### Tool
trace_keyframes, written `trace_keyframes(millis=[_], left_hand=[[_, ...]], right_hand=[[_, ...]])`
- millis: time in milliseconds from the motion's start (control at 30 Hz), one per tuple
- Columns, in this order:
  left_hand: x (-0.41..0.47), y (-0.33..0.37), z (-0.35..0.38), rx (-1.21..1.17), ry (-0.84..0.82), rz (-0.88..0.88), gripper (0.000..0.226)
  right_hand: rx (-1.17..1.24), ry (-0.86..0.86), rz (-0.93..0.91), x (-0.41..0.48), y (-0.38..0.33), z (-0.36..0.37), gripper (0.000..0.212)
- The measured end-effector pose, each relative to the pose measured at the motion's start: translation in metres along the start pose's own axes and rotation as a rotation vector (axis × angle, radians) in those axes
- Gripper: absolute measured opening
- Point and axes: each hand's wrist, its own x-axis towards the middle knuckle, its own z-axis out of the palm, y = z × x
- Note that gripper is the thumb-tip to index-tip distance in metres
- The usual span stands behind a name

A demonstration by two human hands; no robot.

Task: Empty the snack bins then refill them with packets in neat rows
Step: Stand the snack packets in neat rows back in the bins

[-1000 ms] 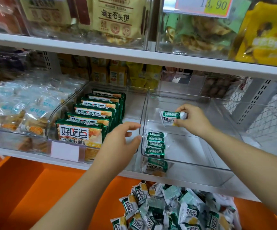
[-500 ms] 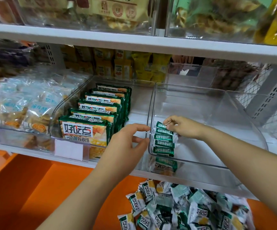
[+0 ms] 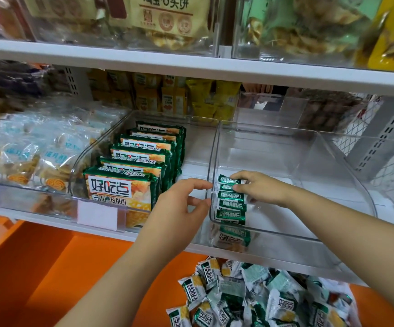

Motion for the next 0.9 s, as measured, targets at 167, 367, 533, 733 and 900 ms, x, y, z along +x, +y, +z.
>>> trace_keyframes(millis=[167, 367, 533, 733, 900], left_hand=[[0.0, 0.002, -0.001, -0.02, 0.005, -0.008, 0.024], [-0.002, 0.004, -0.002, -0.019, 0.001, -0.011, 0.025], [-0.001, 0.004, -0.002, -0.026, 0.006, -0.004, 0.025], [0.001, -0.001, 0.0, -0.004, 0.017, 0.026, 0.026], [-0.002, -0.003, 0.003, 0.158, 0.106, 0.17, 0.031]], right_hand=[[-0.174, 0.083, -0.108, -0.004, -0.003, 0.007, 0.039], [-0.127, 0.02, -0.049, -0.007, -0.001, 0.003, 0.048], [-0.106, 0.039, -0.002, -0.005, 0.0, 0.001, 0.055], [-0.146, 0.036, 0.009, -0.01, -0.001, 0.002, 0.056], [-0.236, 0.259, -0.143, -0.048, -0.01, -0.003, 0.046]])
